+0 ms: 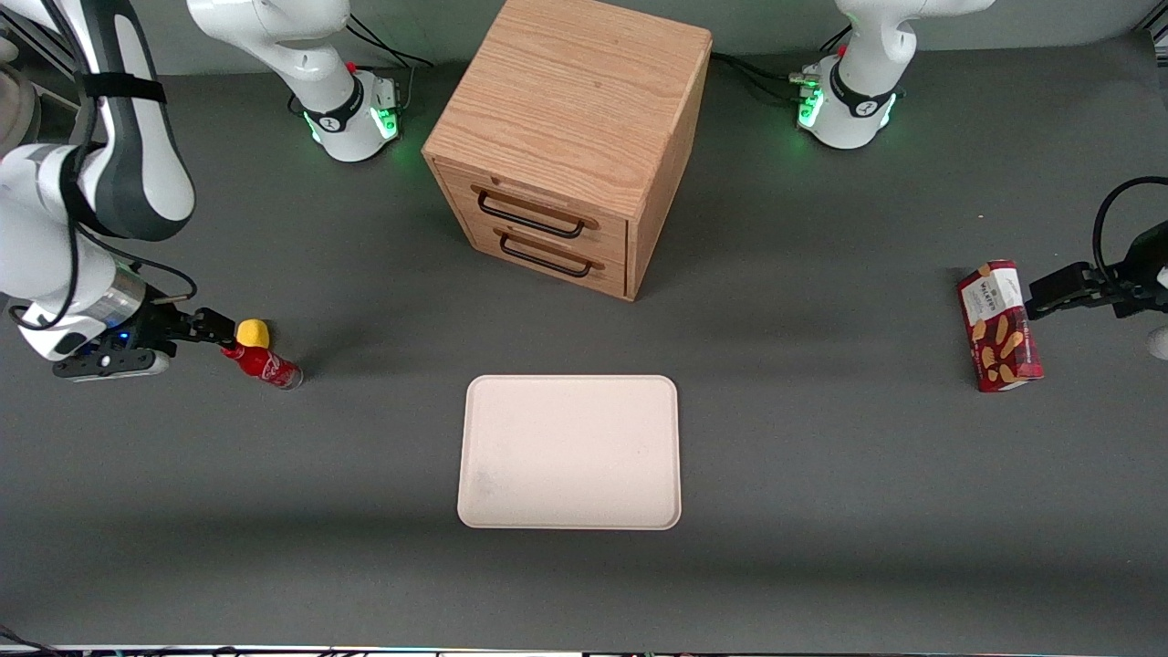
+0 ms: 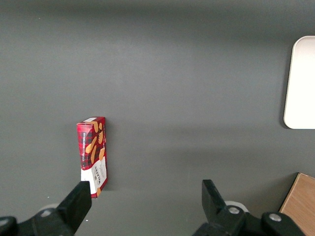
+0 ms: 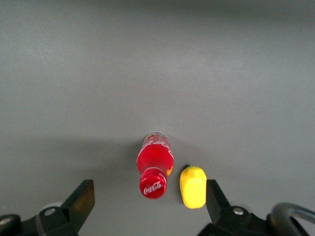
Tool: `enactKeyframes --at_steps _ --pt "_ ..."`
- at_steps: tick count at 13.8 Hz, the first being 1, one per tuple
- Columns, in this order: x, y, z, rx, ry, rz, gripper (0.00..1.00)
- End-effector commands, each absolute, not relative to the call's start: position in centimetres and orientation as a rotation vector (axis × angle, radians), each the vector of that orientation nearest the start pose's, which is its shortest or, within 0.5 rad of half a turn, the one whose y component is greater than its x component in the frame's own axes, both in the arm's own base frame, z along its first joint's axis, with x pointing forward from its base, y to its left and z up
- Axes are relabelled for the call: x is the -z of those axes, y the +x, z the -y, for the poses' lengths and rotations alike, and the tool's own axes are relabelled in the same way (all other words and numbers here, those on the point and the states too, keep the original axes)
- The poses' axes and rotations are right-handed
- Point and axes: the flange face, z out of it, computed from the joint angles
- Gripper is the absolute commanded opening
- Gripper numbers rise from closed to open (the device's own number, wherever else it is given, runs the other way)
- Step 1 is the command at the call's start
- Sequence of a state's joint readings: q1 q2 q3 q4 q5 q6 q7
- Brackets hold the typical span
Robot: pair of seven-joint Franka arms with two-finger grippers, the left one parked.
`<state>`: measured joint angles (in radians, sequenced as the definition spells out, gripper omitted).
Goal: Place coke bottle on tray
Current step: 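Move the open right gripper down over the red Coca-Cola bottle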
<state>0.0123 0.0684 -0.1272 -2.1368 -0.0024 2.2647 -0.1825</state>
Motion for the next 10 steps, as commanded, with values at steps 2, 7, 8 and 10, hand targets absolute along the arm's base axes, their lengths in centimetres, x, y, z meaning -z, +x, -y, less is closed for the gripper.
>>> enactKeyframes --at_steps 2,7,8,10 --pt "-35.6 54.0 6.4 0.147 -3.148 0.127 1.0" --pt "-33.4 54.2 6.6 0.13 -3.153 0.125 1.0" --pt "-33.0 54.3 6.6 0.13 -3.154 0.123 1.0" --pt "-32.3 54.4 6.7 0.125 -3.156 0.119 1.0"
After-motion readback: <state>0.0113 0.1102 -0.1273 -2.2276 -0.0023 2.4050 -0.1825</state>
